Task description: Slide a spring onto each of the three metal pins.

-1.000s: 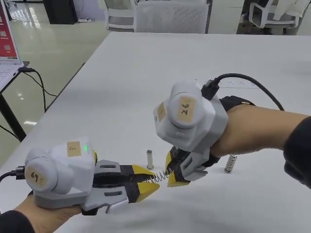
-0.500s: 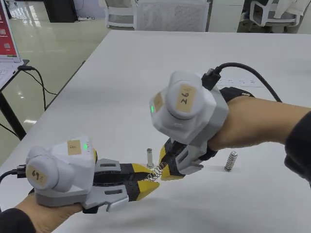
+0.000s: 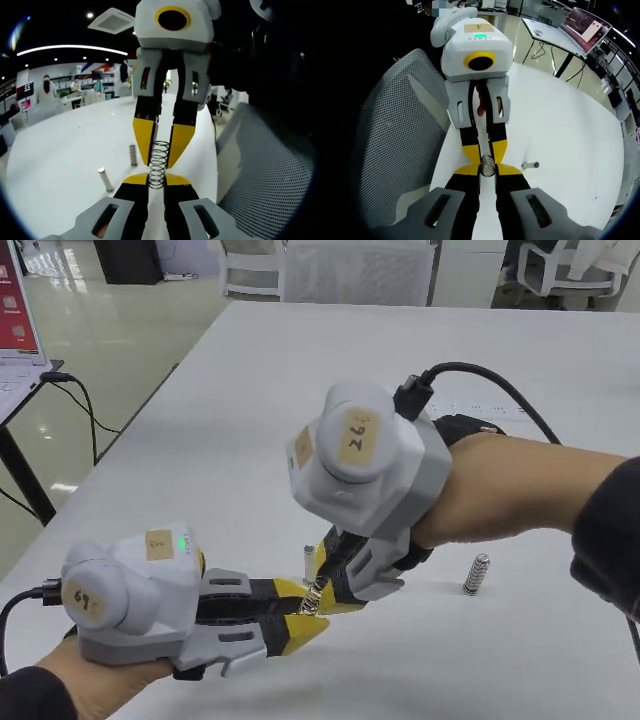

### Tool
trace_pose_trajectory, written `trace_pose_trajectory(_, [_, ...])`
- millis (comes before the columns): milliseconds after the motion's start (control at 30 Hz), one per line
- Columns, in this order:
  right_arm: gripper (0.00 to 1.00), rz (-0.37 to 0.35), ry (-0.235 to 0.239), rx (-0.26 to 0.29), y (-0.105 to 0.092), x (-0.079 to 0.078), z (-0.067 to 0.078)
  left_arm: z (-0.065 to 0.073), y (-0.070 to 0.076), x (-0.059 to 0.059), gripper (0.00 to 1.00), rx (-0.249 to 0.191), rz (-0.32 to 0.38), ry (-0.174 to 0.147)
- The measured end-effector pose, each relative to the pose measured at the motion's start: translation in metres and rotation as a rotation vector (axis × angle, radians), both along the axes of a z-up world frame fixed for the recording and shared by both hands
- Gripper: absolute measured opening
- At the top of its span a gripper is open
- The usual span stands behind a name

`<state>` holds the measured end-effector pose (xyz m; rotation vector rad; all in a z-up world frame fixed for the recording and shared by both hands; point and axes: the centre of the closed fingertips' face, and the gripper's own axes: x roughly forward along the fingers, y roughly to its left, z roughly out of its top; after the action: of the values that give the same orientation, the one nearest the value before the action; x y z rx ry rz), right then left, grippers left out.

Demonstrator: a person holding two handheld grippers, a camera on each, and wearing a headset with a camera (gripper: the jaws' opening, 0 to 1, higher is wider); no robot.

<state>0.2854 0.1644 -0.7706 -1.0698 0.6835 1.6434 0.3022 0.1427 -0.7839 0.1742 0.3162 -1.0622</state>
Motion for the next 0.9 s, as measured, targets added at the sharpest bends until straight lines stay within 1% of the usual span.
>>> trace_pose_trajectory(67, [0.08,0.001,0.005,0.003,0.0026,-0.0014,0.0014,0.0004,-0.0013,-0.0001,0.03,-0.003,-0.002,-0.001])
trace_pose_trajectory(300, [0.08,0.017,-0.004,-0.005,0.0061,-0.0034,0.0015,0.0006,-0.0031,-0.0003,0.03,-0.008,-0.007,0.001])
trace_pose_trajectory(600, [0.08,0.017,-0.001,-0.017,0.0067,-0.0017,-0.0005,-0.0016,-0.0019,0.0019,0.04,-0.008,0.005,0.013])
trace_pose_trajectory(667, [0.08,0.016,-0.001,-0.014,0.0077,-0.0005,-0.0003,-0.0018,-0.0012,0.0027,0.05,-0.01,0.01,0.017])
trace_pose_trajectory(767, [0.08,0.014,-0.003,-0.013,0.0081,0.002,0.0003,-0.003,0.0005,0.0037,0.1,-0.006,0.021,0.021])
trace_pose_trajectory(900, [0.08,0.008,-0.007,-0.011,0.0076,0.0057,0.0019,-0.0033,0.003,0.0048,0.12,-0.015,0.036,0.025])
